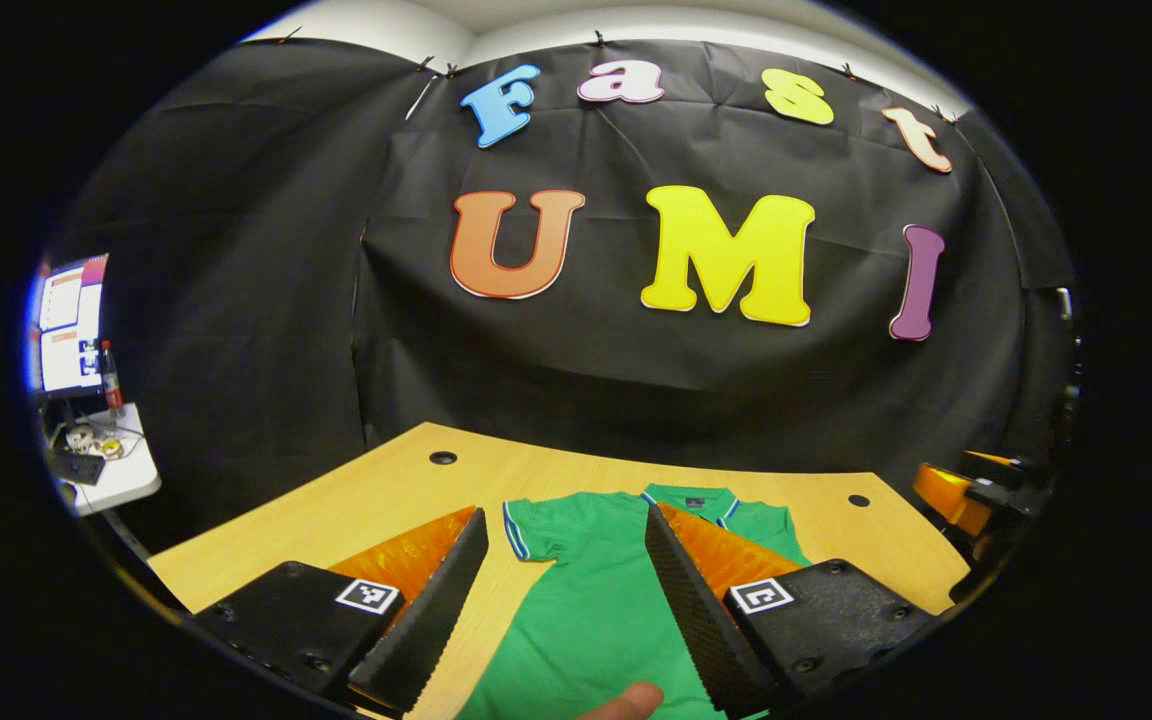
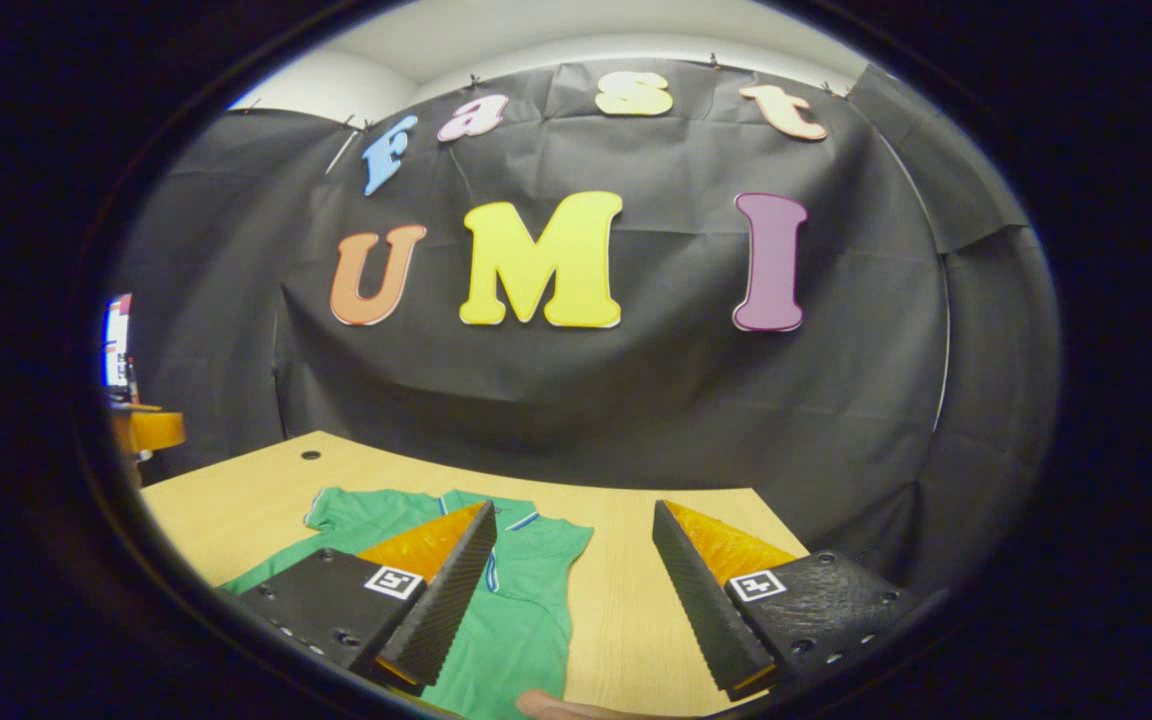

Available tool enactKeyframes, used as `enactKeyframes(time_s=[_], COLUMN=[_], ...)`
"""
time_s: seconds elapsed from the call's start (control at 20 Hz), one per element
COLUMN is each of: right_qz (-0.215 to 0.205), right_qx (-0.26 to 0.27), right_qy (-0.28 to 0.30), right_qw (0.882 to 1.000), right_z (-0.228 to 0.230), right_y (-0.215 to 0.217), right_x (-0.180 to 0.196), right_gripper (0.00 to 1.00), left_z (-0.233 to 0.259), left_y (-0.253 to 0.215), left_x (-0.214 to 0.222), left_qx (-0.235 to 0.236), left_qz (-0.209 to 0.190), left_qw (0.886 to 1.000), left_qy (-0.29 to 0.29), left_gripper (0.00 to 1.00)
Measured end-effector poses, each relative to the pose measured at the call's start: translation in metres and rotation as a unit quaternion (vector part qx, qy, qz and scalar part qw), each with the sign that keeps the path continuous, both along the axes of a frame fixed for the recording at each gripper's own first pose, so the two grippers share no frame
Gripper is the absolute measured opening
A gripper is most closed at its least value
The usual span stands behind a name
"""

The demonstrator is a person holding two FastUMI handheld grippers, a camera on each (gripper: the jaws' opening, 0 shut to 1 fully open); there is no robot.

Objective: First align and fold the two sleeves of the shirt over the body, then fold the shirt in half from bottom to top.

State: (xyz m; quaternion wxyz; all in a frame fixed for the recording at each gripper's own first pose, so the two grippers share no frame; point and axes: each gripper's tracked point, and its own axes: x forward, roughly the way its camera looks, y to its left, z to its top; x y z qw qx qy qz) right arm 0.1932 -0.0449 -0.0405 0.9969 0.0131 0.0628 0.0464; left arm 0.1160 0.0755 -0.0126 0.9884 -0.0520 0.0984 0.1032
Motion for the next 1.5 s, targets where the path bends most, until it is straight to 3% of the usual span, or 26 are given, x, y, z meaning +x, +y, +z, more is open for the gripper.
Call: enactKeyframes(time_s=[0.1,0.3,0.5,0.6,0.65,0.7,0.8,0.85,1.0,1.05,1.1,1.2,1.3,1.4,1.5], right_qz=[0.023,0.03,0.028,0.029,0.036,0.045,0.082,0.089,0.074,0.083,0.091,0.106,0.11,0.104,0.098], right_qx=[0.006,0.018,0.047,0.033,0.036,0.049,0.066,0.058,0.022,0.031,0.045,0.063,0.07,0.076,0.088], right_qy=[-0.011,0.003,-0.003,0.003,0.008,0.016,0.032,0.031,0.032,0.039,0.046,0.049,0.038,0.026,0.023], right_qw=[1.0,0.999,0.998,0.999,0.999,0.998,0.994,0.994,0.996,0.995,0.994,0.991,0.991,0.991,0.991], right_z=[-0.007,-0.038,-0.063,-0.081,-0.091,-0.1,-0.123,-0.131,-0.151,-0.154,-0.156,-0.154,-0.149,-0.144,-0.146], right_y=[-0.003,-0.022,-0.028,-0.025,-0.019,-0.01,0.014,0.018,0.017,0.022,0.028,0.032,0.028,0.021,0.017], right_x=[-0.034,-0.086,-0.12,-0.13,-0.136,-0.141,-0.148,-0.146,-0.137,-0.139,-0.14,-0.138,-0.139,-0.137,-0.135], right_gripper=[0.96,0.96,0.96,0.96,0.91,0.96,0.92,0.96,0.96,0.92,0.96,0.96,0.92,0.96,0.96], left_z=[0.013,0.018,-0.034,-0.06,-0.078,-0.104,-0.15,-0.163,-0.189,-0.195,-0.205,-0.218,-0.237,-0.262,-0.256], left_y=[0.016,0.054,0.078,0.087,0.086,0.088,0.093,0.097,0.1,0.101,0.1,0.096,0.088,0.075,0.069], left_x=[0.023,0.078,0.127,0.148,0.158,0.163,0.167,0.173,0.186,0.19,0.196,0.205,0.213,0.212,0.219], left_qx=[0.016,0.025,0.034,0.007,-0.02,-0.039,-0.042,-0.035,-0.009,0.002,0.009,0.013,0.013,0.003,-0.025], left_qz=[0.01,0.046,0.046,0.045,0.044,0.05,0.061,0.063,0.057,0.054,0.047,0.032,0.013,-0.012,-0.016], left_qw=[1.0,0.999,0.998,0.998,0.998,0.996,0.991,0.99,0.987,0.987,0.986,0.985,0.981,0.971,0.975], left_qy=[-0.004,-0.008,0.036,0.039,0.042,0.066,0.111,0.123,0.148,0.154,0.161,0.171,0.193,0.239,0.222], left_gripper=[1.0,1.0,1.0,1.0,1.0,1.0,1.0,1.0,1.0,1.0,1.0,1.0,1.0,0.94,0.92])
